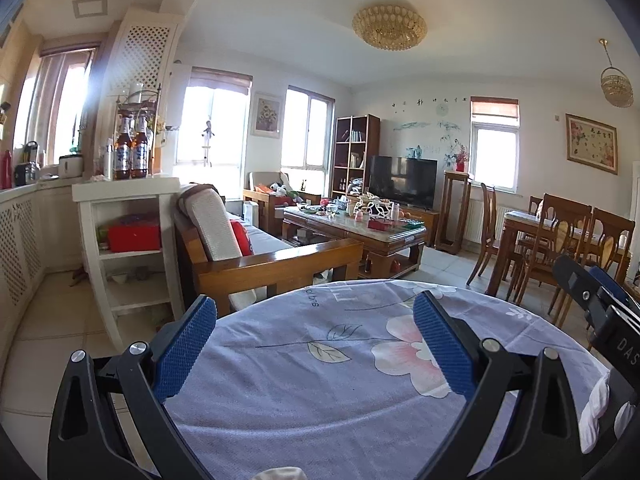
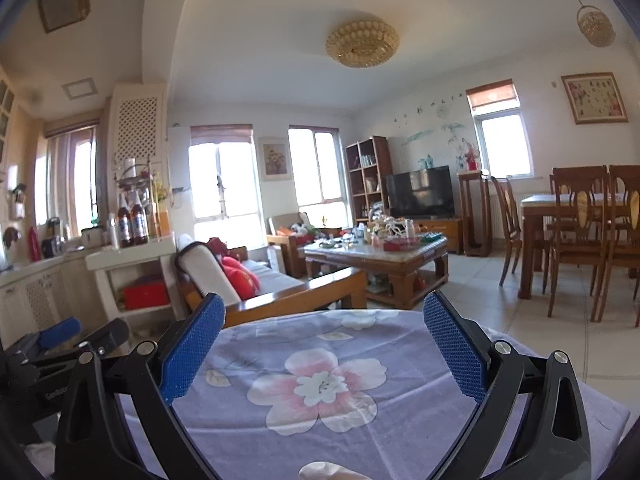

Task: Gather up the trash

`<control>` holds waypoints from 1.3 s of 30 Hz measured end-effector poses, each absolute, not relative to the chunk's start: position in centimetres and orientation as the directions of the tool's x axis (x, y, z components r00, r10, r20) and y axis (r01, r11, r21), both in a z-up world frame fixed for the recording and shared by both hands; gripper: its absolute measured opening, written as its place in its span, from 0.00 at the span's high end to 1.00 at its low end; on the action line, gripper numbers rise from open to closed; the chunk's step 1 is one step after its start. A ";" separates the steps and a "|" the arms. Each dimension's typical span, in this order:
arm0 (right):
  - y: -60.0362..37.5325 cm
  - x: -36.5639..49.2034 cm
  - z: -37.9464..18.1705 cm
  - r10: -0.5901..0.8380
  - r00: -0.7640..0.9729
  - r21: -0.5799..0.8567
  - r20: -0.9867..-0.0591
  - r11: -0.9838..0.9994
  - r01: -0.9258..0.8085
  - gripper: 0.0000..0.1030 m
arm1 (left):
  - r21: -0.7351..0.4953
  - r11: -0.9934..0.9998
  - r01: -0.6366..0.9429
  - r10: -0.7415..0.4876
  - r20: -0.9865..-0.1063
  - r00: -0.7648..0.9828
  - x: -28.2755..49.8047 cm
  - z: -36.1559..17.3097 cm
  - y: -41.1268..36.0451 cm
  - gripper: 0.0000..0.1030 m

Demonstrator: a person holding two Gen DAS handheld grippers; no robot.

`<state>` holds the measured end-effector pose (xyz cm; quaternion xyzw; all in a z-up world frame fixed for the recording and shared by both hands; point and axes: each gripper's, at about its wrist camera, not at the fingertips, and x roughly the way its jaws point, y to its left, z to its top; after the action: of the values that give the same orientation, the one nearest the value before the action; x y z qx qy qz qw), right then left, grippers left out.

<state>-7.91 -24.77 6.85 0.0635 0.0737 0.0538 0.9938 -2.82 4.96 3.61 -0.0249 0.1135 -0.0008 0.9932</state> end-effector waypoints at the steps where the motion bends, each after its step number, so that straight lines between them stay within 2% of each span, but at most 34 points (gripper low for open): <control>1: -24.7 -8.0 6.8 0.115 0.984 0.131 -0.138 0.987 -0.097 0.05 | -0.048 0.999 -0.009 -0.002 -0.222 0.975 -2.8 3.7 5.0 0.05; 39: -25.0 -8.4 6.8 0.115 0.987 0.135 -0.115 0.986 -0.099 0.05 | -0.029 0.999 -0.029 0.020 -0.260 0.965 -2.4 3.8 4.9 0.05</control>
<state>-8.40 -25.04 6.84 0.0647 0.0611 0.0537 0.9946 -2.36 4.86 3.76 -0.0162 0.1310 0.0125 0.9912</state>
